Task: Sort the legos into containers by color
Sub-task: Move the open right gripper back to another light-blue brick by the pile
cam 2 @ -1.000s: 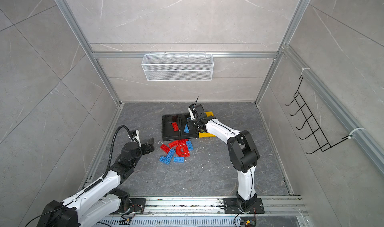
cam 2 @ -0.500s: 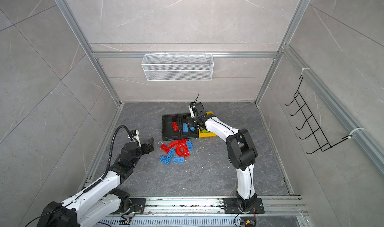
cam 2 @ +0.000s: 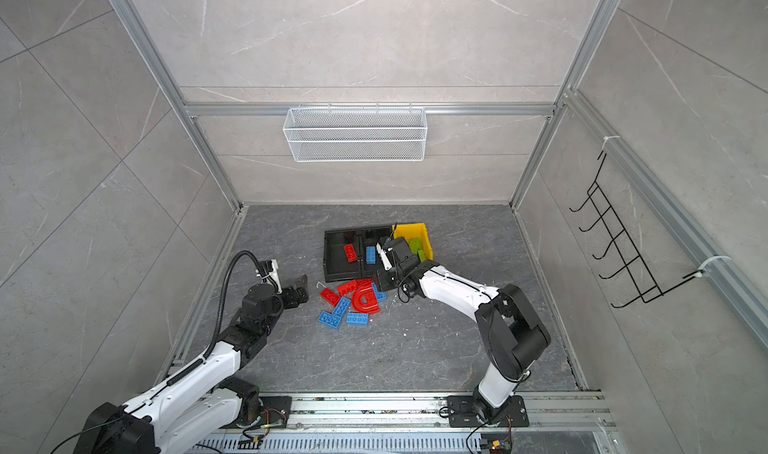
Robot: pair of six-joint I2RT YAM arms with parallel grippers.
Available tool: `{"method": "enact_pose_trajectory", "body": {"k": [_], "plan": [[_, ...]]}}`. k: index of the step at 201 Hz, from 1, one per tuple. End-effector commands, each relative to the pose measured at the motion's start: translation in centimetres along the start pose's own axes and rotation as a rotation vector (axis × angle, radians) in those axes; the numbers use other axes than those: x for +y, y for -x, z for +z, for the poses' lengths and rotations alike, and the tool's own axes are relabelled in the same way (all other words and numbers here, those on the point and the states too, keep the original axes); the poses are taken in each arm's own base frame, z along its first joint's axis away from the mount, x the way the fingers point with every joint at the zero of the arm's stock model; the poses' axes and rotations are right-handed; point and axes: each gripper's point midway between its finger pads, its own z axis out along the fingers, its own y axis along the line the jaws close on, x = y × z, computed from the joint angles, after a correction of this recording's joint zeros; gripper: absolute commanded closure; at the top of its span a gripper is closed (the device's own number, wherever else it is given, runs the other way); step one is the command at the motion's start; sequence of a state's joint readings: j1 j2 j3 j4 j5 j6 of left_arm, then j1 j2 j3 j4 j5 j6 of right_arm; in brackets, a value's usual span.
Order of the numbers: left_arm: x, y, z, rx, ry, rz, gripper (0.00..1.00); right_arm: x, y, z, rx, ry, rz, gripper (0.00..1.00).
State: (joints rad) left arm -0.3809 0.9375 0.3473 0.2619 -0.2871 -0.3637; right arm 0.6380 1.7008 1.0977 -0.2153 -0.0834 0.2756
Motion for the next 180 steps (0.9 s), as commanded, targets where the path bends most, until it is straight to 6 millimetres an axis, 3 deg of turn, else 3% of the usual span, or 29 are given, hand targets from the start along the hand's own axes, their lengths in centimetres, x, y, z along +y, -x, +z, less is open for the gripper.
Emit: {"method": "enact_pose_trajectory", "body": {"k": [1,93,180], "plan": [[-0.3,1.9,-0.1,-0.054,-0.005,-0.029,0.0,-0.3,-0.4,1.3,-0.006,-0.006,0.036,0.47],[-0.2,2.1,-0.3,-0.061,0.004,-0.026,0.0,-2.0,-1.8,3.8,0.043,-0.079,0.062,0.58],[-0.2,2.1,-0.1,-0.056,0.008,-0.023,0.0,-2.2,-3.2,5.8,0.087,-0.076,0.075,0.59]]}}
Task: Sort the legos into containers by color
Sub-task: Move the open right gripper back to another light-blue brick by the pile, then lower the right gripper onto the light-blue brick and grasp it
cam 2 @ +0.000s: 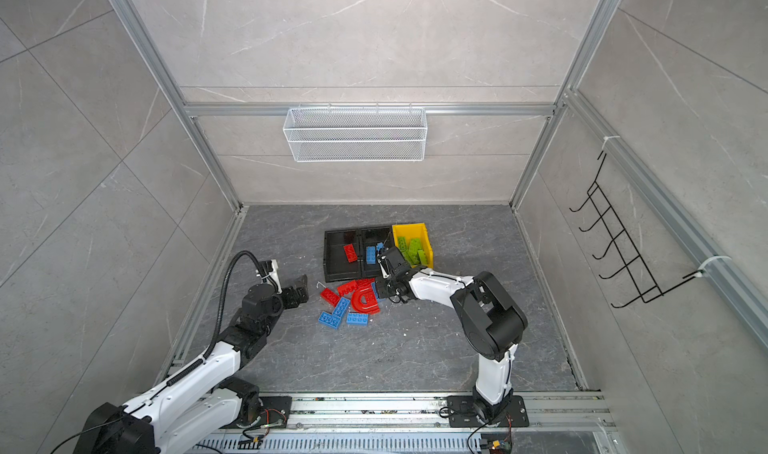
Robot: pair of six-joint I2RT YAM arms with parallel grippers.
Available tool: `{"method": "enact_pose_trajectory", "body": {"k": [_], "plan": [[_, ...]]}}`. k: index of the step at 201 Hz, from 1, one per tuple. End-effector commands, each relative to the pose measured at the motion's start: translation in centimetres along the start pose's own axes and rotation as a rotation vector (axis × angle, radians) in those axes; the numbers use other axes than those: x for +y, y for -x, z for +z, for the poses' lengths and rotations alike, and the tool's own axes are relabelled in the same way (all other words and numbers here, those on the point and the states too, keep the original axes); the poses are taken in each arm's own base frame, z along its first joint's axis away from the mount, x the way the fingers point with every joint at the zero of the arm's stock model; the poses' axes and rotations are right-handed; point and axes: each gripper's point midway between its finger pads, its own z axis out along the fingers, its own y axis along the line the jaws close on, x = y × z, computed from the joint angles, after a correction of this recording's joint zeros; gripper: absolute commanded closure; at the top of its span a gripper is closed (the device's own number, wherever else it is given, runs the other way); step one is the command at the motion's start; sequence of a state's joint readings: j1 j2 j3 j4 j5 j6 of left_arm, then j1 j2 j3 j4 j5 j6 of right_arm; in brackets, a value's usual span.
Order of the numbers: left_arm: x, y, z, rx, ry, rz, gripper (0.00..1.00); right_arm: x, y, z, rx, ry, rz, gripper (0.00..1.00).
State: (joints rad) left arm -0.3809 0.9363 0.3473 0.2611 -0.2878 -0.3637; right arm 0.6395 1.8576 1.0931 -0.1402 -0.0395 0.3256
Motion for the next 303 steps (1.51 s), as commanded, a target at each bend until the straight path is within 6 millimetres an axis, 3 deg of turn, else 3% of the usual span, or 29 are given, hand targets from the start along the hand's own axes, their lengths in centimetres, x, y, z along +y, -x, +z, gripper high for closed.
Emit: {"method": "enact_pose_trajectory", "body": {"k": [1,50,120,165,203,213,227,263,303], "plan": [[-0.2,2.0,-0.1,-0.054,0.007,-0.022,0.0,-0.2,-0.3,1.0,0.018,-0.009,0.021,0.6],[-0.2,1.9,0.0,-0.049,0.009,-0.02,0.0,-0.4,-0.6,1.1,0.023,-0.016,0.02,0.68],[-0.2,1.9,0.0,-0.049,0.009,-0.02,0.0,-1.2,-1.8,-1.5,0.007,-0.039,0.026,0.79],[-0.2,1.8,0.1,-0.048,0.007,-0.023,0.0,-2.0,-3.1,-3.6,0.012,-0.063,0.027,0.83],[-0.3,1.6,0.3,-0.04,0.006,-0.024,0.0,-2.0,-3.1,-4.8,0.001,-0.062,0.024,0.85],[-0.3,1.6,0.3,-0.037,0.007,-0.023,0.0,-1.8,-3.1,-4.9,0.008,-0.054,0.016,0.81],[-0.3,1.5,0.4,-0.035,0.006,-0.022,0.01,-1.8,-3.1,-5.1,0.014,-0.057,0.009,0.66],[-0.3,1.5,0.5,-0.034,0.006,-0.023,0.0,-0.8,-3.1,-4.8,0.047,-0.037,-0.058,0.41],[-0.2,1.4,0.5,-0.032,0.011,-0.02,0.0,-0.2,-3.2,-3.0,0.095,-0.059,-0.115,0.38]]}}
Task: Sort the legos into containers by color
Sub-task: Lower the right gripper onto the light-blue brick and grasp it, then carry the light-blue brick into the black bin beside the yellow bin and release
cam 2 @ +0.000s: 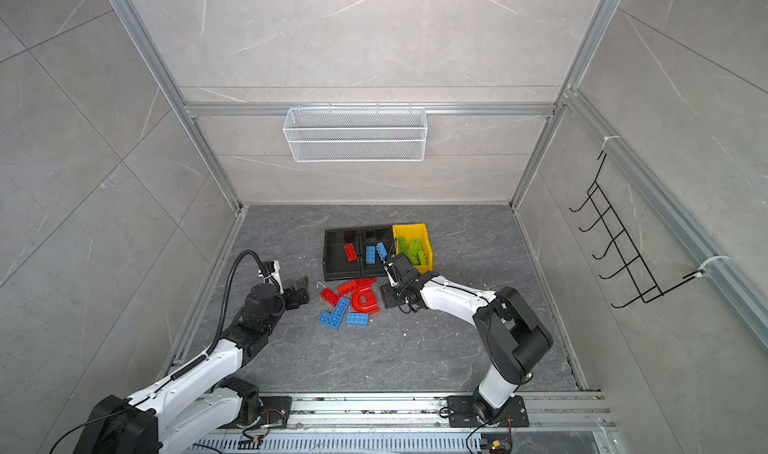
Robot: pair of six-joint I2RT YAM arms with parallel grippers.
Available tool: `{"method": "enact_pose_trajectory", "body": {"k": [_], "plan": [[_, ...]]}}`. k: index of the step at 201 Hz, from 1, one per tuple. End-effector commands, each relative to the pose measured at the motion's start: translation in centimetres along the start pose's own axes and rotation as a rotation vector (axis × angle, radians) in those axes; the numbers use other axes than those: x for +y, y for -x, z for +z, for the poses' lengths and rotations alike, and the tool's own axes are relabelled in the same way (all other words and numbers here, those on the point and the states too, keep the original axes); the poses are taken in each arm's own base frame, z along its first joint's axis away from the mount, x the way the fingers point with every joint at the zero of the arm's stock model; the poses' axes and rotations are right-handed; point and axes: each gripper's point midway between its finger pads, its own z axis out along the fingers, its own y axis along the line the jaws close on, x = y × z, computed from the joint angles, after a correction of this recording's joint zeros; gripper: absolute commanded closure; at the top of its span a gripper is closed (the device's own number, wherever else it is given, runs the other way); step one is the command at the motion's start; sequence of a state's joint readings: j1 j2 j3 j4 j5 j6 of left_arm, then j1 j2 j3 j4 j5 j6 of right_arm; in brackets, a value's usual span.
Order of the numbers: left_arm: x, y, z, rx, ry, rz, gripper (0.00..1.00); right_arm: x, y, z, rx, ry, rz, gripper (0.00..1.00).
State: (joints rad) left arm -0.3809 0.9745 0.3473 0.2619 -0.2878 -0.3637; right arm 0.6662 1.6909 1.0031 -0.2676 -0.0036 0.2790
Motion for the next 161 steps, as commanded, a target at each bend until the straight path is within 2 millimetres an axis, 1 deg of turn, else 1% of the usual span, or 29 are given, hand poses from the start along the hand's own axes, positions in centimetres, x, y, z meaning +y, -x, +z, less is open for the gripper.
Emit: {"method": "enact_pose_trajectory", "body": {"k": [1,24,45,61,71,87,113,139,154,161], "plan": [[-0.5,2.5,-0.2,-0.067,-0.003,-0.03,0.0,0.1,-0.5,1.1,0.053,-0.023,-0.047,0.38],[-0.3,2.6,-0.3,-0.072,0.002,-0.029,0.0,0.0,-0.5,2.1,0.074,-0.037,-0.05,0.4],[-0.4,2.7,-0.4,-0.075,-0.004,-0.032,0.0,-0.1,-0.6,2.5,0.087,-0.04,-0.05,0.43],[-0.4,2.6,-0.3,-0.075,-0.001,-0.032,0.0,-0.4,-0.7,2.4,0.092,-0.059,-0.058,0.5],[-0.4,2.7,-0.4,-0.076,-0.001,-0.033,0.0,-0.5,-0.6,2.2,0.084,-0.064,-0.062,0.56],[-0.6,2.8,-0.5,-0.078,-0.016,-0.036,0.0,-0.7,-0.7,1.9,0.078,-0.072,-0.067,0.61],[-0.4,2.6,-0.5,-0.079,-0.008,-0.034,0.0,-0.4,-0.1,0.8,0.037,-0.059,-0.059,0.67],[-0.6,2.6,-0.4,-0.074,-0.019,-0.036,0.0,0.4,1.4,-0.5,-0.014,-0.015,-0.047,0.73],[-0.8,2.4,-0.3,-0.066,-0.029,-0.041,0.0,1.1,2.5,-1.3,-0.048,0.024,-0.043,0.75],[-1.2,2.3,-0.3,-0.062,-0.052,-0.04,0.0,1.5,3.2,-1.7,-0.064,0.046,-0.047,0.75]]}}
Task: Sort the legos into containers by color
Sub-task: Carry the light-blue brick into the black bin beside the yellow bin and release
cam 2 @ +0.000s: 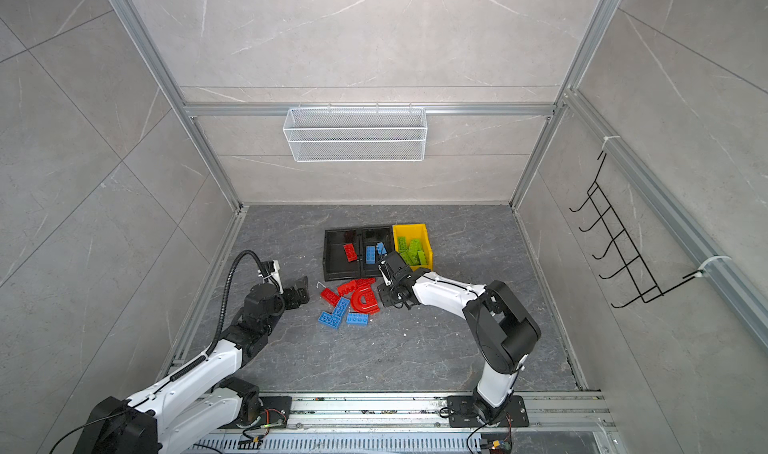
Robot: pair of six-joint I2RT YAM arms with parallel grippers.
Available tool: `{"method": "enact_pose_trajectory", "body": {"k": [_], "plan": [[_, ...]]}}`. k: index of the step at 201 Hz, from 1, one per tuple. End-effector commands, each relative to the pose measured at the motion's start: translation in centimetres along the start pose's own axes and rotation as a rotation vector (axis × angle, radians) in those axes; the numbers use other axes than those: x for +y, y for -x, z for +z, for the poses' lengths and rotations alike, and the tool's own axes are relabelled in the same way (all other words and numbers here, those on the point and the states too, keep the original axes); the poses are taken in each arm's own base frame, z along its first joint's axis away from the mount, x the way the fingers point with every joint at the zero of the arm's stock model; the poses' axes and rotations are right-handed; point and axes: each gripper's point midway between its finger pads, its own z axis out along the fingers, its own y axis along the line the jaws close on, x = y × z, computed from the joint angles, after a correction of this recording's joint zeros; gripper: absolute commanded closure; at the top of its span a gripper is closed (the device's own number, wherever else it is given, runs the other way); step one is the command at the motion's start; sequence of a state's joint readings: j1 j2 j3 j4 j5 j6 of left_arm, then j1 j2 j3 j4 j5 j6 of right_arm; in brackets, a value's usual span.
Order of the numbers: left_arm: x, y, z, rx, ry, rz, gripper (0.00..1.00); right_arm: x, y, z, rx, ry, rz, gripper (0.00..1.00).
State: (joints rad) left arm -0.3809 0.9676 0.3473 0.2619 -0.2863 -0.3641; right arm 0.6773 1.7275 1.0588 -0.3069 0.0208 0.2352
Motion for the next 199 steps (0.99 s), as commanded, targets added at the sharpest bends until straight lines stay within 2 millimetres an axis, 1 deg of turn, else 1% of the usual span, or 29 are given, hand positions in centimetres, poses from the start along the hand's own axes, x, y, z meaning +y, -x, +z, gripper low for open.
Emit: {"method": "enact_pose_trajectory", "body": {"k": [1,19,29,39,44,57,83,101,109,117,135,156,180,185,193,199], "plan": [[-1.3,2.1,-0.2,-0.056,-0.053,-0.036,0.0,1.1,2.7,-2.1,-0.082,0.068,0.006,0.75],[-1.8,1.9,-0.1,-0.041,-0.083,-0.053,0.0,1.1,4.9,-3.0,-0.109,0.098,0.0,0.76],[-2.5,2.4,-0.2,-0.04,-0.116,-0.062,0.0,0.8,6.1,-3.5,-0.12,0.102,-0.005,0.76],[-2.9,2.2,-0.3,-0.026,-0.138,-0.103,0.01,0.6,7.3,-3.8,-0.142,0.109,-0.003,0.76],[-3.2,1.8,-0.3,-0.019,-0.158,-0.122,0.01,0.4,8.0,-4.0,-0.154,0.112,0.003,0.76],[-4.6,2.0,-0.6,-0.066,-0.25,-0.102,0.0,-0.2,9.6,-3.9,-0.176,0.119,0.017,0.77],[-3.8,2.1,-0.1,-0.051,-0.191,-0.085,0.0,-1.1,12.5,-3.6,-0.211,0.108,0.038,0.77],[-3.9,1.2,0.0,-0.036,-0.208,-0.062,0.0,-1.4,13.9,-2.9,-0.227,0.106,0.055,0.77],[-3.6,0.5,0.1,-0.022,-0.197,-0.057,0.0,-1.7,14.3,-2.4,-0.227,0.1,0.059,0.76],[-3.2,0.3,0.1,-0.013,-0.172,-0.054,0.0,-2.0,14.8,-1.8,-0.226,0.088,0.067,0.76],[-2.7,0.7,0.1,-0.022,-0.142,-0.042,0.0,-2.9,15.5,-0.4,-0.213,0.078,0.084,0.76],[-2.5,0.9,0.0,-0.03,-0.131,-0.038,0.0,-3.1,16.1,0.8,-0.209,0.075,0.09,0.75],[-2.5,0.8,0.1,-0.026,-0.131,-0.039,0.0,-3.2,16.6,1.9,-0.201,0.08,0.093,0.7],[-2.5,0.7,0.1,-0.023,-0.129,-0.041,0.0,-3.3,16.7,2.0,-0.2,0.079,0.094,0.67],[-2.5,0.8,0.2,-0.02,-0.127,-0.042,0.0,-3.3,16.8,2.2,-0.199,0.077,0.094,0.61],[-2.5,0.7,0.2,-0.019,-0.126,-0.042,0.0,-3.2,16.9,2.3,-0.197,0.077,0.093,0.59]]}}
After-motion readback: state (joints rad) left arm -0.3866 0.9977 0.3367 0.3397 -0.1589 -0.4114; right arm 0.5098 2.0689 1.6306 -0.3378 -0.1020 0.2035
